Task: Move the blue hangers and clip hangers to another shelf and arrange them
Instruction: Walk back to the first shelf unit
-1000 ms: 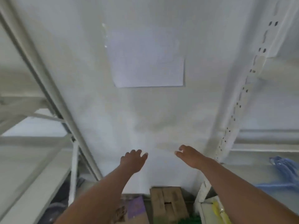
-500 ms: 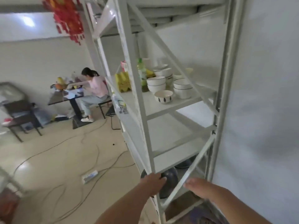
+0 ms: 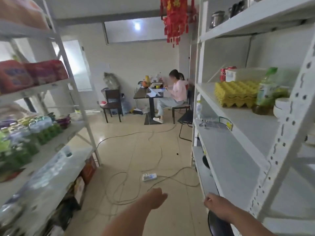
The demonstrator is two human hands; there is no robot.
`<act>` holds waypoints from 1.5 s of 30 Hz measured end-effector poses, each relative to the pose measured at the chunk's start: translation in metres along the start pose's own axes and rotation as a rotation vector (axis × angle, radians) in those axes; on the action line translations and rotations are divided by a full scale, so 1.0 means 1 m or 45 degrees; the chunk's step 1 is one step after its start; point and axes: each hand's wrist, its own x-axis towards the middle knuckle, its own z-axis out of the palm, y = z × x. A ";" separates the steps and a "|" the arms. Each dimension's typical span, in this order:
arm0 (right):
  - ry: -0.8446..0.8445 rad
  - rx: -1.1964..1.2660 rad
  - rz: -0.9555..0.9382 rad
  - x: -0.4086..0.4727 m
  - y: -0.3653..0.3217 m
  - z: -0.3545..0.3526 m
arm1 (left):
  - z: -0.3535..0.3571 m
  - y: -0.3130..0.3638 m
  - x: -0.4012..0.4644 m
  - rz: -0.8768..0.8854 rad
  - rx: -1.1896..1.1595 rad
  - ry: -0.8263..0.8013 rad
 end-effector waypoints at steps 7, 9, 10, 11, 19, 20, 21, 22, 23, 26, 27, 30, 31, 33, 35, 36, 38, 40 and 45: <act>0.080 0.040 0.046 0.079 -0.053 -0.029 | -0.047 -0.020 0.090 0.102 0.103 -0.036; 0.100 0.110 0.064 0.100 -0.064 -0.035 | -0.052 -0.029 0.128 0.184 0.188 -0.028; 0.111 0.140 0.067 0.108 -0.069 -0.037 | -0.052 -0.031 0.148 0.225 0.227 -0.015; 0.123 0.170 0.075 0.116 -0.072 -0.040 | -0.054 -0.029 0.160 0.224 0.214 -0.021; 0.126 0.240 0.257 0.213 -0.059 -0.067 | -0.093 0.017 0.226 0.247 0.093 -0.123; 0.131 0.267 0.277 0.230 -0.057 -0.071 | -0.095 0.017 0.244 0.242 0.113 -0.132; 0.138 0.288 0.290 0.247 -0.056 -0.075 | -0.095 0.014 0.267 0.244 0.145 -0.118; 0.142 0.298 0.297 0.265 -0.056 -0.080 | -0.097 0.013 0.290 0.252 0.175 -0.088; 0.144 0.302 0.298 0.282 -0.057 -0.086 | -0.098 0.011 0.314 0.264 0.165 -0.082; 0.129 0.322 0.321 0.325 -0.064 -0.111 | -0.114 0.010 0.378 0.292 0.281 -0.174; 0.119 0.323 0.328 0.338 -0.066 -0.120 | -0.129 0.021 0.380 0.266 0.284 -0.188; 0.146 0.281 0.319 0.387 -0.071 -0.156 | -0.174 0.061 0.401 0.301 0.283 -0.164; 0.159 0.257 0.306 0.403 -0.074 -0.168 | -0.186 0.071 0.413 0.299 0.238 -0.137; 0.160 0.218 0.293 0.432 -0.083 -0.188 | -0.204 0.083 0.437 0.248 0.149 -0.140; 0.155 0.208 0.298 0.457 -0.092 -0.203 | -0.221 0.093 0.463 0.212 0.078 -0.153; 0.153 0.205 0.300 0.469 -0.097 -0.210 | -0.231 0.098 0.476 0.221 0.085 -0.173; 0.159 0.201 0.303 0.496 -0.106 -0.223 | -0.246 0.103 0.506 0.276 0.115 -0.176; 0.152 0.185 0.306 0.522 -0.115 -0.236 | -0.260 0.105 0.541 0.284 0.145 -0.198; 0.175 0.209 0.357 0.580 -0.137 -0.267 | -0.306 0.119 0.625 0.385 0.237 -0.242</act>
